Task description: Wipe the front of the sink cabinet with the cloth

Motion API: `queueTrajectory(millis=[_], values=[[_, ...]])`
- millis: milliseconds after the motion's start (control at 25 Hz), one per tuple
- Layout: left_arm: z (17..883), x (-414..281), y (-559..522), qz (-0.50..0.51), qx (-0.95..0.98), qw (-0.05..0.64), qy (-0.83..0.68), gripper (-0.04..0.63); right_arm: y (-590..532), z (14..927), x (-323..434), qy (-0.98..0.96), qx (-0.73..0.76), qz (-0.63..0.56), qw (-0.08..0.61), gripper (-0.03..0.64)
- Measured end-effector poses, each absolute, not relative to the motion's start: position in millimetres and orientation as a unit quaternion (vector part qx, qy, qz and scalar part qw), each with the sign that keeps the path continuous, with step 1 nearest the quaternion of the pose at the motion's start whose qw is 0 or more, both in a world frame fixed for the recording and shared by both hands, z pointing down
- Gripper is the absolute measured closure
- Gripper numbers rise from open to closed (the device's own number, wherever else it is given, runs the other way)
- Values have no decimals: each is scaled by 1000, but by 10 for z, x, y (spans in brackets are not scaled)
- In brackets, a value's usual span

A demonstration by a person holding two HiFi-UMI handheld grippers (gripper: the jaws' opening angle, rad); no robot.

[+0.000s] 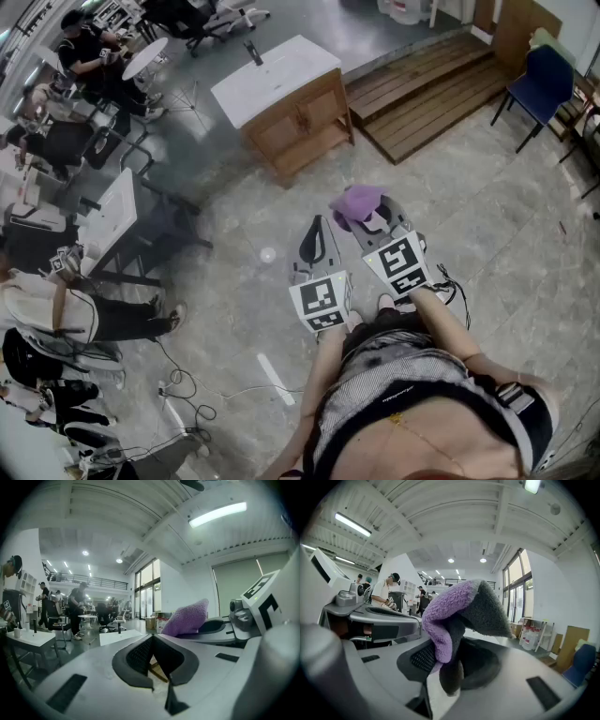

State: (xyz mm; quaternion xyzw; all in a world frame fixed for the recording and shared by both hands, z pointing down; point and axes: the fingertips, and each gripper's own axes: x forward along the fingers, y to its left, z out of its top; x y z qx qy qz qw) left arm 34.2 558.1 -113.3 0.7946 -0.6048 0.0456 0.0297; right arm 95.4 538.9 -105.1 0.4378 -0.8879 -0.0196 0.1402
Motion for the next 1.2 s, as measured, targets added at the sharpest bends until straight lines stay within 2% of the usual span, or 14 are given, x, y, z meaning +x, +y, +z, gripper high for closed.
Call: queueTrajectory(millis=[560,1200], values=[[-1114,580,5642,36,789,42,-612,595,5452,-1021,1109,-901,412,-10,135,443],[-1086,469,5312,33,777,51,-627,595,5126,-1029,1132,-901,414,-3,130,443]])
